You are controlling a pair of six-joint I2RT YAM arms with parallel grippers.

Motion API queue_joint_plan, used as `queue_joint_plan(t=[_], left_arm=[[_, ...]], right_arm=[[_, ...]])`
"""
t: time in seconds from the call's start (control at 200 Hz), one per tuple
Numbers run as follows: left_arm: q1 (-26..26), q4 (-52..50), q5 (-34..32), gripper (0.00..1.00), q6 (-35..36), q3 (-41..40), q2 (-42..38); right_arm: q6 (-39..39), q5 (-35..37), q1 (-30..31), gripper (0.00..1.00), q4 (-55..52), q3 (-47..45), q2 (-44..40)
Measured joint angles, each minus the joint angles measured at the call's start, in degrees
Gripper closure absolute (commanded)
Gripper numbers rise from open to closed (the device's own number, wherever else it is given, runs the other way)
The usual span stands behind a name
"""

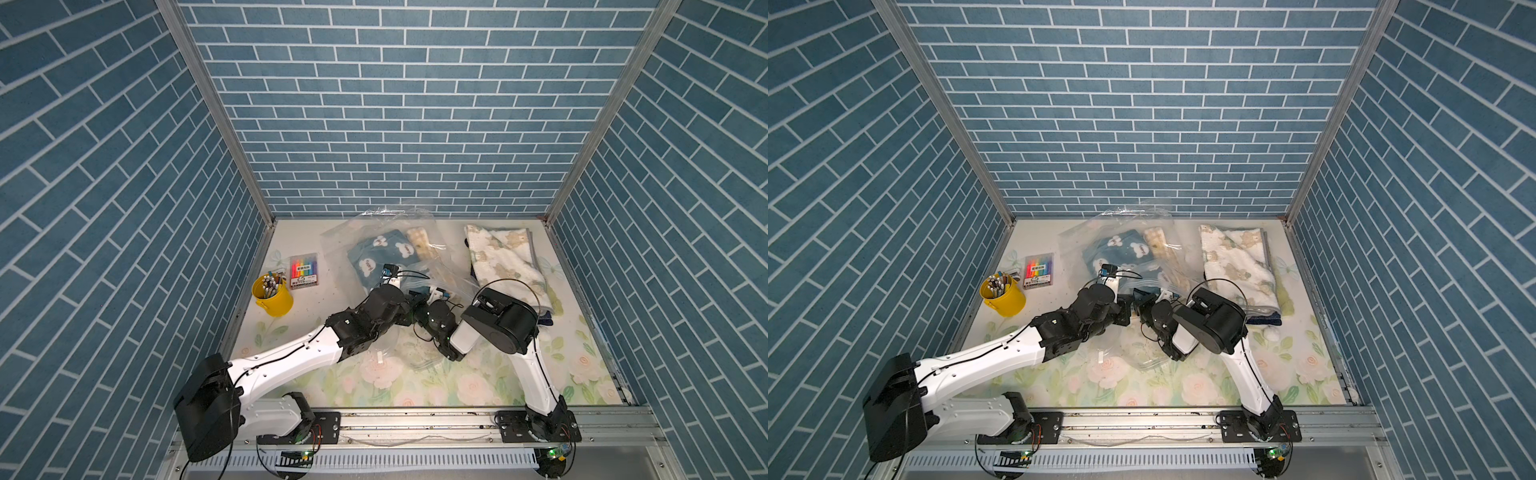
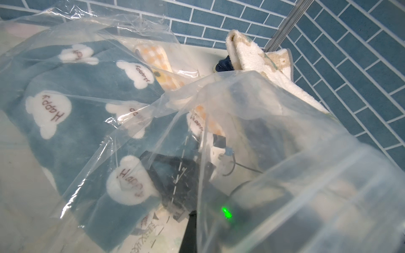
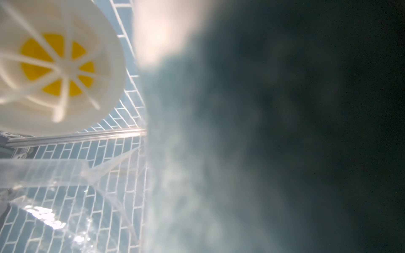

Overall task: Take the blanket out of the vacuum bag
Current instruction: Take out the blanket from the vacuum bag.

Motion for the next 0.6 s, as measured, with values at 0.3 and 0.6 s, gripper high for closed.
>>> queue_joint_plan(t=[0.3,0.6], left_arm=[[3.0,2.4,-1.2,1.0,1.2,2.2,1.9],[3.3,5.4,-2.9,1.0,1.1,3.3,6.1]], right_arm=[[-2.5,-2.3,-0.3,1.0,-3.7,-6.4,-15.6],[-2.5,-4.5,-0.2,1.0,-2.5,-14.4,-19.4]])
